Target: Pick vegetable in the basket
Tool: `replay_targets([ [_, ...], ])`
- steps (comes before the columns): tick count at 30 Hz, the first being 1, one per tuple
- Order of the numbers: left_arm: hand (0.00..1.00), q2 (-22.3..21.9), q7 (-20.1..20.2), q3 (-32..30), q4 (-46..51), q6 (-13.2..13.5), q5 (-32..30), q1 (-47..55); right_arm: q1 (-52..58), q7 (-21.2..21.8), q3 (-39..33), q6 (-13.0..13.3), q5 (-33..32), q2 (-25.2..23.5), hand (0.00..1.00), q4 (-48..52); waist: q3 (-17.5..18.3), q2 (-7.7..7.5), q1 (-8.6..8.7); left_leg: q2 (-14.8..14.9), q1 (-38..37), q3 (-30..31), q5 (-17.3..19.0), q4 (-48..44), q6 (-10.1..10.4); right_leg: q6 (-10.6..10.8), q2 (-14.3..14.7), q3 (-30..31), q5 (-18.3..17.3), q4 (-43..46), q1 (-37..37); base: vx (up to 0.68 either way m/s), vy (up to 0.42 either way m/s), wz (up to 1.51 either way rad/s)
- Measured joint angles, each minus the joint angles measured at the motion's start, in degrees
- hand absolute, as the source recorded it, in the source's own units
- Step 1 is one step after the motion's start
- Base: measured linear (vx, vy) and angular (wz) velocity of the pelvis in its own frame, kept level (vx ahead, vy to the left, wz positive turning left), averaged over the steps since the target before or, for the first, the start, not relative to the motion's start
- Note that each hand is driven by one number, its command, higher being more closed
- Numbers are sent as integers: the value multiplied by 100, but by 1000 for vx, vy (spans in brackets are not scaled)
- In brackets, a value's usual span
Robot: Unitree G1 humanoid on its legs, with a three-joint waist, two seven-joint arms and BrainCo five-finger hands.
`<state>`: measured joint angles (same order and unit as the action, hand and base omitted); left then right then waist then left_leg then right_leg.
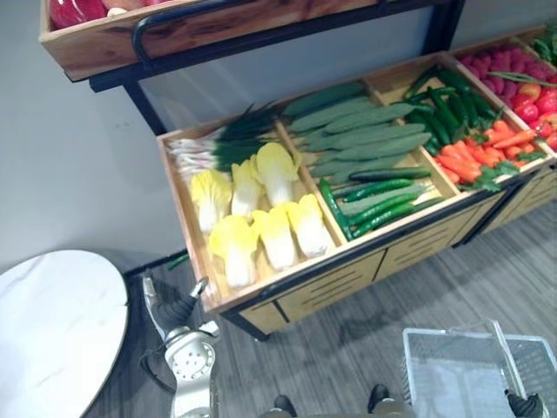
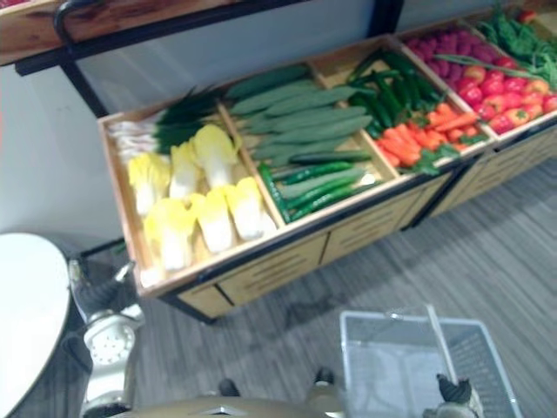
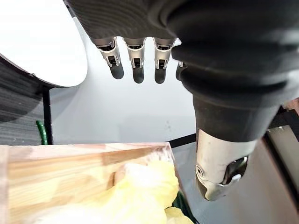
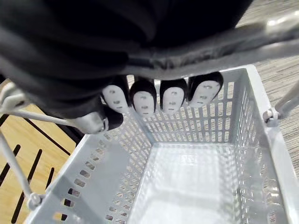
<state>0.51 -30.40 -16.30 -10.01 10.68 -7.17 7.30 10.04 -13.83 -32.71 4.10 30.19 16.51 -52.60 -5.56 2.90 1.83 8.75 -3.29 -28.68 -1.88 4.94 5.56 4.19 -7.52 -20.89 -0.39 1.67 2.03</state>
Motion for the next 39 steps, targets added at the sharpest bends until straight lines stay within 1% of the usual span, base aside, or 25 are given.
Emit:
replay_targets([
  [1,0,45,-83,-88,-85,-12,-3,-117,-21,1,124,-1,6,0,100,30,14,-29,-15,11,-3,-88,1,1,2,1,30,101,2,-36,51,-6,-29,-31],
  [3,0,122,-128,-225,-349,-43,-13,-307,-48,3,287,3,24,-2,100,90,9,-52,16,23,-5,-167,-4,1,-6,-19,57,177,28,-61,83,16,-31,-27],
  [4,0,212,-187,-250,-566,-117,-16,-421,-61,5,382,2,35,-1,100,93,-5,-74,42,30,-40,-219,-3,2,-5,-24,75,227,33,-68,85,50,-34,-20],
  [5,0,239,-236,-320,-707,-149,-18,-473,-95,9,458,1,43,-4,100,93,-20,-98,110,33,-84,-244,1,12,-1,-24,86,258,33,-70,71,54,-30,-19],
  [7,0,241,-327,-390,-795,-218,-28,-568,-102,8,577,1,85,-3,100,120,-39,-137,141,40,-97,-265,14,16,16,-31,107,301,37,-91,79,50,-23,-16],
  [9,0,270,-391,-405,-874,-240,-41,-653,-103,8,640,3,88,-4,100,119,-44,-144,138,55,-110,-354,26,16,31,-55,143,378,94,-150,90,43,-26,-21],
  [12,0,378,-491,-423,-1134,-279,-43,-780,-116,6,747,6,90,-3,100,119,-93,-224,148,76,-144,-374,50,15,61,-55,178,443,97,-168,94,39,-31,-15],
  [14,0,424,-550,-447,-1180,-381,-42,-804,-142,-2,843,9,92,-2,100,119,-116,-261,204,80,-165,-374,62,16,69,-55,192,491,97,-180,100,30,-25,-13],
  [16,0,424,-570,-454,-1349,-391,-42,-840,-168,-6,867,18,99,-2,100,123,-116,-257,257,76,-188,-379,104,9,73,-55,193,547,97,-187,110,24,-17,-14],
  [23,0,415,-595,-430,-1582,-585,-42,-1048,-147,-43,891,18,98,-2,100,120,-130,-235,281,82,-157,-409,141,-2,83,-50,204,615,102,-184,190,-2,-18,-6],
  [26,0,417,-599,-434,-1584,-589,-43,-1044,-169,-107,899,18,98,-2,100,121,-137,-205,260,84,-137,-502,157,-4,102,-50,216,709,105,-170,276,-17,-27,-14],
  [30,0,415,-609,-319,-1797,-598,-194,-1148,-199,-161,911,19,98,-2,100,121,-164,-156,283,78,-119,-531,169,-6,110,-46,228,761,149,-227,302,-2,-20,-8],
  [32,0,416,-609,-241,-1796,-598,-301,-1182,-200,-203,971,20,98,0,100,121,-165,-155,284,82,-97,-532,171,-6,113,-50,239,772,159,-245,325,2,-34,-4],
  [39,0,416,-607,-109,-1966,-597,-303,-1231,-211,-209,1085,31,98,3,100,121,-176,-145,285,82,-93,-533,182,-10,128,-50,243,838,166,-246,367,2,-26,-5],
])
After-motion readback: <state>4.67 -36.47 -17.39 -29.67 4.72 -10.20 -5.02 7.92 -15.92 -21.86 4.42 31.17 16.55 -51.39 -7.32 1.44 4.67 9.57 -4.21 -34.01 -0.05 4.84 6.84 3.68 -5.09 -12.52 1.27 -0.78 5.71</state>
